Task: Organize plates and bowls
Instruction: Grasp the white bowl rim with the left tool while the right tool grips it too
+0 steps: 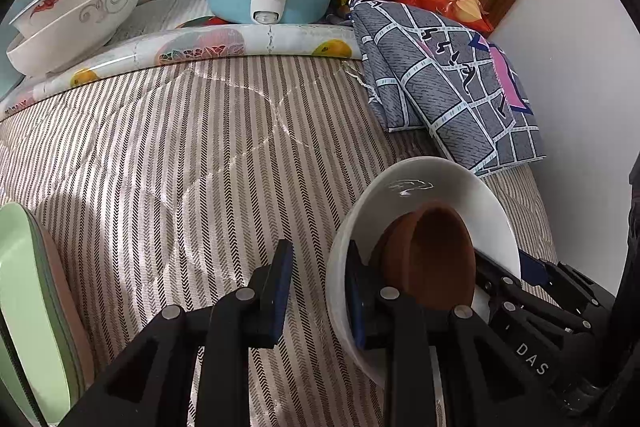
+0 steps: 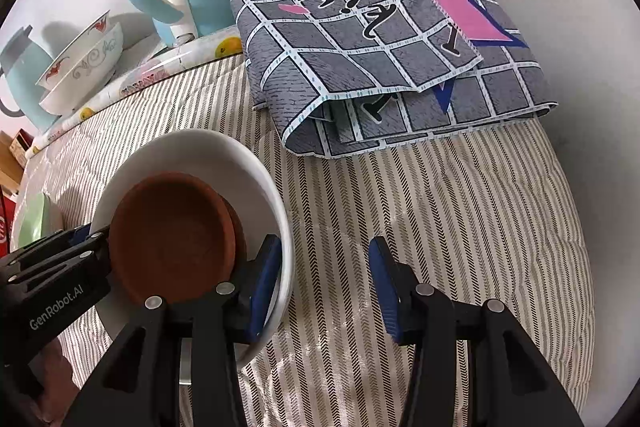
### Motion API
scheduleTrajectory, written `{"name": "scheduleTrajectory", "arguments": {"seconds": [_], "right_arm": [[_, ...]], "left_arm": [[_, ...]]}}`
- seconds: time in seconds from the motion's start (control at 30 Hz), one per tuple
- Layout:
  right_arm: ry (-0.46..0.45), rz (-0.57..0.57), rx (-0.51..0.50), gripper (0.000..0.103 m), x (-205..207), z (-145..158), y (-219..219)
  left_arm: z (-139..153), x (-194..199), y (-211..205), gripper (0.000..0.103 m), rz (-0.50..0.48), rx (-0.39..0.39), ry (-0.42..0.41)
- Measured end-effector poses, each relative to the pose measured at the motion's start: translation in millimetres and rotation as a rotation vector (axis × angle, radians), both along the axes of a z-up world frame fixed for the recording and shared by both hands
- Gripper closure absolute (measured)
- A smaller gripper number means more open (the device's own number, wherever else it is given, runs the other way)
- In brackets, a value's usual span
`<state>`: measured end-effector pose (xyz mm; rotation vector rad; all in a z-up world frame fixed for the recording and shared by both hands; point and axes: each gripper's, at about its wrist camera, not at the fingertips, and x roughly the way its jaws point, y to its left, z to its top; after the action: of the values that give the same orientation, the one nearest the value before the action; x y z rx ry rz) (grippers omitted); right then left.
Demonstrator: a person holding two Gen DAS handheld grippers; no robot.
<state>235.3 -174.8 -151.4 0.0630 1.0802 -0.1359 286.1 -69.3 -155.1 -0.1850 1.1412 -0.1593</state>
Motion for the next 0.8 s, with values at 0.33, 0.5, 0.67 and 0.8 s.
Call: {"name": "scheduleTrajectory", "arguments": {"seconds": [0.33, 0.5, 0.67, 0.8], "right_arm": [[-0.031, 0.028, 0.012, 0.068, -4, -1, 2], [-0.05, 0.037, 0.024, 0.092, -5, -1, 13], [-0.068, -0.005, 0.038, 0.093, -7, -2, 13], [-0.07, -0.009, 0.032, 0.093, -11, -1, 14]], "left_arm": [[2, -2, -4, 0.091, -0.021, -0.016, -0.028], [3, -2, -9, 0.094, -0.03, 0.014, -0.052], [4, -3, -10, 0.094, -0.027, 0.025, -0.061], [6, -6, -9, 0.095, -0.03, 0.021, -0.061]]}}
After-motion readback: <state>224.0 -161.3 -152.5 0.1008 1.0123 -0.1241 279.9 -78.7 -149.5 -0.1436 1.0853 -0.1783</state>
